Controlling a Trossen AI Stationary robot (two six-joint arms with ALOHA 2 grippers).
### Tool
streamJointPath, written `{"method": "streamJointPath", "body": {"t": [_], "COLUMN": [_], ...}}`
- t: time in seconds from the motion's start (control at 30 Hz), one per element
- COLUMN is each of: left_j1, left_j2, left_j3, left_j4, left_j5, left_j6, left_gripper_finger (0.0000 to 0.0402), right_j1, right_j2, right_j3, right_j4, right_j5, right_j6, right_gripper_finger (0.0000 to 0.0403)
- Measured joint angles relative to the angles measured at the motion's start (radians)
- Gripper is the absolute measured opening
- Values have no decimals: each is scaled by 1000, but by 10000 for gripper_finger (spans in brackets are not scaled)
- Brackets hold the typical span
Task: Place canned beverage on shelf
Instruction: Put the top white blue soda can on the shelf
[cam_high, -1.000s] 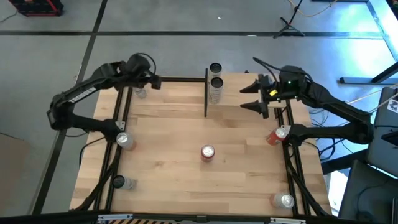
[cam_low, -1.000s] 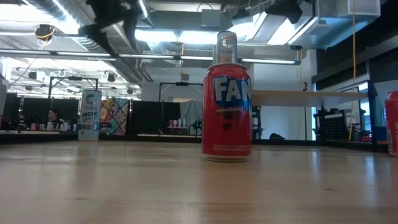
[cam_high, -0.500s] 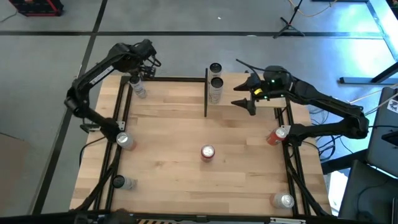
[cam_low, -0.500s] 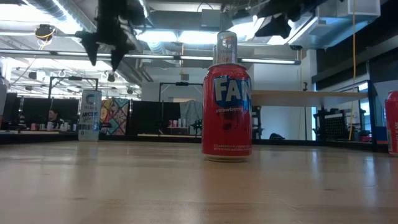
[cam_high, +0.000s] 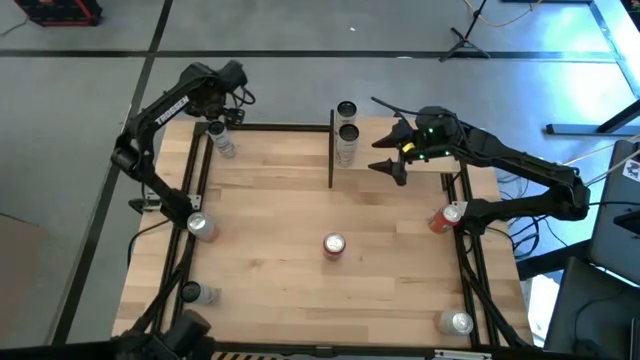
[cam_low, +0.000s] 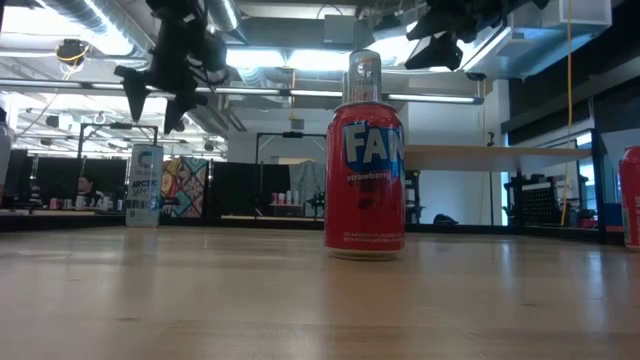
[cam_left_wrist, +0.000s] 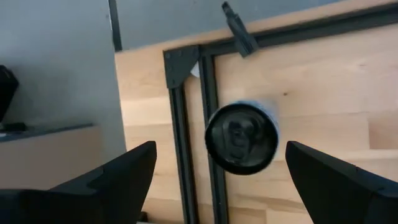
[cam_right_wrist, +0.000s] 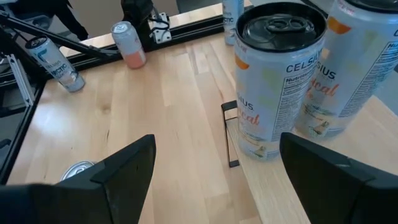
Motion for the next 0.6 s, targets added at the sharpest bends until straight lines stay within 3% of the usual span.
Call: {"method": "streamJointPath", "body": {"t": [0.17,0.6], "left_j1": [38,19], "left_j2": [1,0], "left_j3": [-72,-155], "left_j4": [68,172], "left_j5": [91,-16], "left_j6": [28,52], "left_gripper_finger": [350,350], "right_j1": [0,0], "right_j2": [0,0], "right_j3": [0,0], "right_j4": [-1,-2], "right_j5": [0,-1], "right_j6": [0,0], "right_gripper_finger": [333,333]}}
